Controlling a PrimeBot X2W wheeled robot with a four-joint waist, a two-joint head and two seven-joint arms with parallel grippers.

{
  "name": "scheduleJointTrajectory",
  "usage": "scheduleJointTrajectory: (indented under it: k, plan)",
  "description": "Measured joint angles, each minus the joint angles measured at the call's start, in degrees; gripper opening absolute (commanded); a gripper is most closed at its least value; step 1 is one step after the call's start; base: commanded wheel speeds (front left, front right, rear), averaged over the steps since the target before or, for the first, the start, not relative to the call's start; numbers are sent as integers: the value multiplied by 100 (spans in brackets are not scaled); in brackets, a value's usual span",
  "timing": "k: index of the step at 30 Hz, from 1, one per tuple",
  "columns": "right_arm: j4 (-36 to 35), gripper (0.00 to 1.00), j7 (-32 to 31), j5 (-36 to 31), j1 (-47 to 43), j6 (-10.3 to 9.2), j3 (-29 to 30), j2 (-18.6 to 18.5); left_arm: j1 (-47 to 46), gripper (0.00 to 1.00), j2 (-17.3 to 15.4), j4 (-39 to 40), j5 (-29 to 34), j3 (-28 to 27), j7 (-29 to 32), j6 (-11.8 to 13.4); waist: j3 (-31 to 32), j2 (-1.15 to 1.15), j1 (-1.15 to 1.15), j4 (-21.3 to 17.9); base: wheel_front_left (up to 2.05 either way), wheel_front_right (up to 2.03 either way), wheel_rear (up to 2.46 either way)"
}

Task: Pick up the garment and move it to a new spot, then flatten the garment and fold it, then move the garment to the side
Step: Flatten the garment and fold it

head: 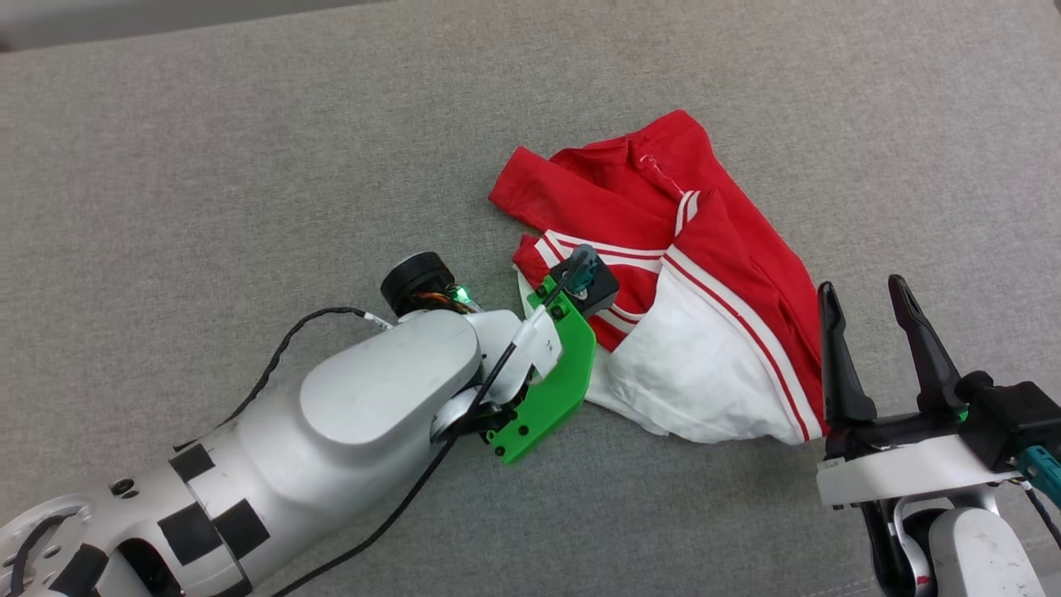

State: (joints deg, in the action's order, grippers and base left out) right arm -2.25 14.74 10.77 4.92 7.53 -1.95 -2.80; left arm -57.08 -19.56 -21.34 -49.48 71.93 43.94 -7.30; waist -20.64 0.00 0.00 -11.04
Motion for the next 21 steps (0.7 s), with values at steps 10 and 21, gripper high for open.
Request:
scheduleJointTrajectory:
  k: [10, 21]
  plan:
    - [8, 100, 0, -52, -30, 0, 60, 1, -125, 0, -267, 593, -400, 159, -1540, -1, 351, 0, 0, 307, 0, 0, 0]
    - [11, 100, 0, -51, -238, 0, 171, 2, -79, 0, -1574, 1173, -949, -140, -2227, 70, 664, 0, 0, 838, 0, 0, 0]
